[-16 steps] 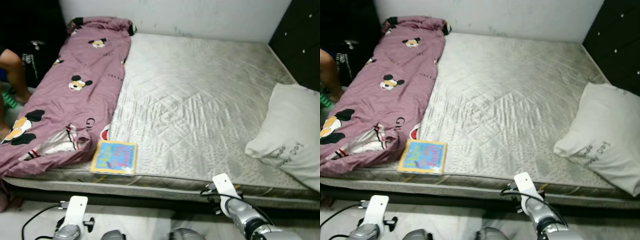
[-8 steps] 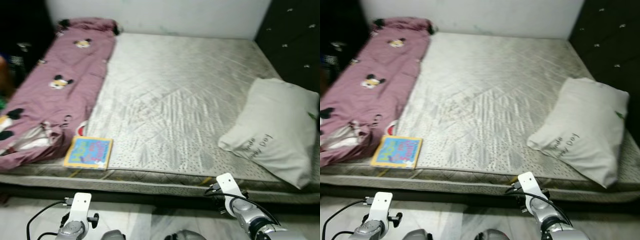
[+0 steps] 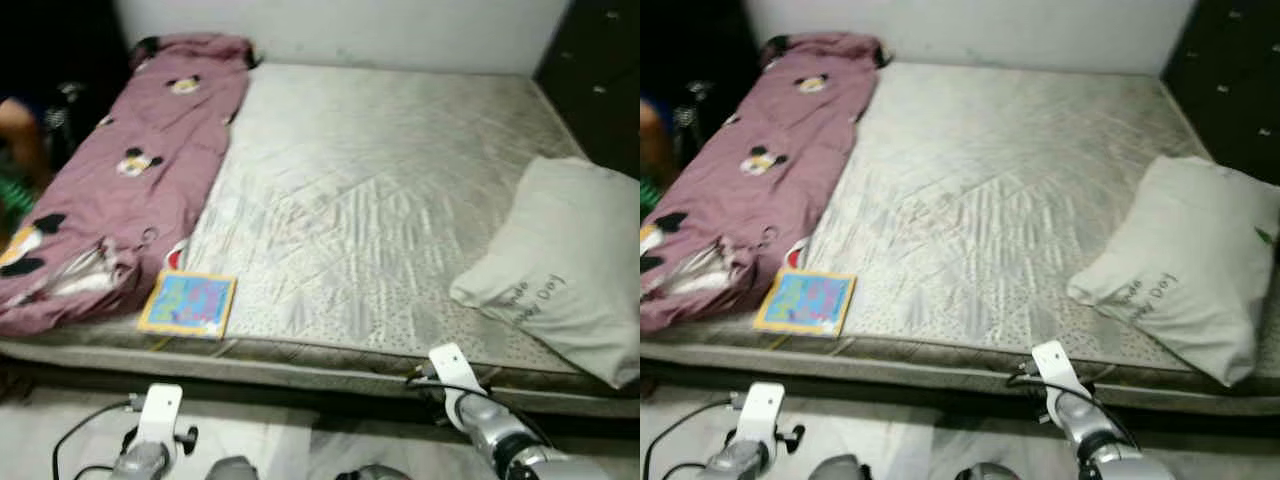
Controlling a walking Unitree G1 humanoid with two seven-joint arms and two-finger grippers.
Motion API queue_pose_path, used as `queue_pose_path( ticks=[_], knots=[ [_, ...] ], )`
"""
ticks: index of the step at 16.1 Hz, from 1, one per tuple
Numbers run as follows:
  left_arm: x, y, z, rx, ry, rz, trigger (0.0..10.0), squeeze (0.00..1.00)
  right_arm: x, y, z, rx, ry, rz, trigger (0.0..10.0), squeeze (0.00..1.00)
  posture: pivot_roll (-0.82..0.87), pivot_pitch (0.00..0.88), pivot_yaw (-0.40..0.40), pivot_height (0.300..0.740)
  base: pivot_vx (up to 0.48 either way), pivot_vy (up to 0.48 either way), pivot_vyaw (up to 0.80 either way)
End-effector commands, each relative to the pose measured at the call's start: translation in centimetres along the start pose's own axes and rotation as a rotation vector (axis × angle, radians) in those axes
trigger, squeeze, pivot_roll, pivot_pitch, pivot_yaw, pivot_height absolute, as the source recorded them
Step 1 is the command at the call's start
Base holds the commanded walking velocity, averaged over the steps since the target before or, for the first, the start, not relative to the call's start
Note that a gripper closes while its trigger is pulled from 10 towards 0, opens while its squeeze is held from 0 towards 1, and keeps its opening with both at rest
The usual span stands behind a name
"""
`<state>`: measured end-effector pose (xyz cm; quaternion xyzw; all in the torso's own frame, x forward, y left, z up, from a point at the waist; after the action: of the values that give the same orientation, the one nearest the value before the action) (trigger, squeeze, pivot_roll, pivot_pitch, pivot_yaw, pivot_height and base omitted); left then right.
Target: Clean up the room
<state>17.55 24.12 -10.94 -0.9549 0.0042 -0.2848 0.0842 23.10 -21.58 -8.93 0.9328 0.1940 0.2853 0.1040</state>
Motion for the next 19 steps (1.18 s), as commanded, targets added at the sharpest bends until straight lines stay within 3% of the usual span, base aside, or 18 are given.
queue_pose_path(
  ticks=[1, 4, 16, 19],
  knots=[
    [-0.35, -0.25, -0.08, -0.002, -0.01, -0.003, 10.0, 0.0, 0.26, 0.31, 0.01, -0.011, 0.005, 0.013, 10.0, 0.0, -0.09, 0.0, -0.043, 0.74, 0.0, 0.0, 0.0],
    [-0.29, -0.24, -0.07, -0.006, -0.009, 0.001, 10.0, 0.0, 0.32, 0.31, 0.02, -0.011, 0.007, 0.009, 10.0, 0.0, -0.09, 0.0, -0.043, 0.74, 0.0, 0.0, 0.0],
    [-0.24, -0.02, -0.05, -0.02, -0.008, 0.004, 10.0, 0.0, 0.36, 0.43, 0.01, -0.012, 0.008, -0.011, 10.0, 0.0, -0.09, 0.0, -0.047, 0.74, 0.288, 0.0, 0.0],
    [-0.34, -0.27, -0.06, 0.005, -0.013, 0.008, 10.0, 0.0, 0.36, 0.4, 0.02, -0.012, 0.008, -0.014, 10.0, 0.0, -0.09, 0.0, -0.045, 0.74, 0.0, 0.0, 0.0]
  ],
)
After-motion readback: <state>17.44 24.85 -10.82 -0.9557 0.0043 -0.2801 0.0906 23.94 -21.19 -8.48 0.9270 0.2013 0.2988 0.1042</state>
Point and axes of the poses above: a point about 5 cm out from each wrist's last joint towards the gripper, its own z axis pointing out of the wrist towards the gripper, its own x axis along the axis of the wrist's last joint, y = z × x, the point moved 3 cm from there along z, pointing out of the wrist towards the gripper, and after that the axes turned 4 degrees about -z, right-handed, at the moved point
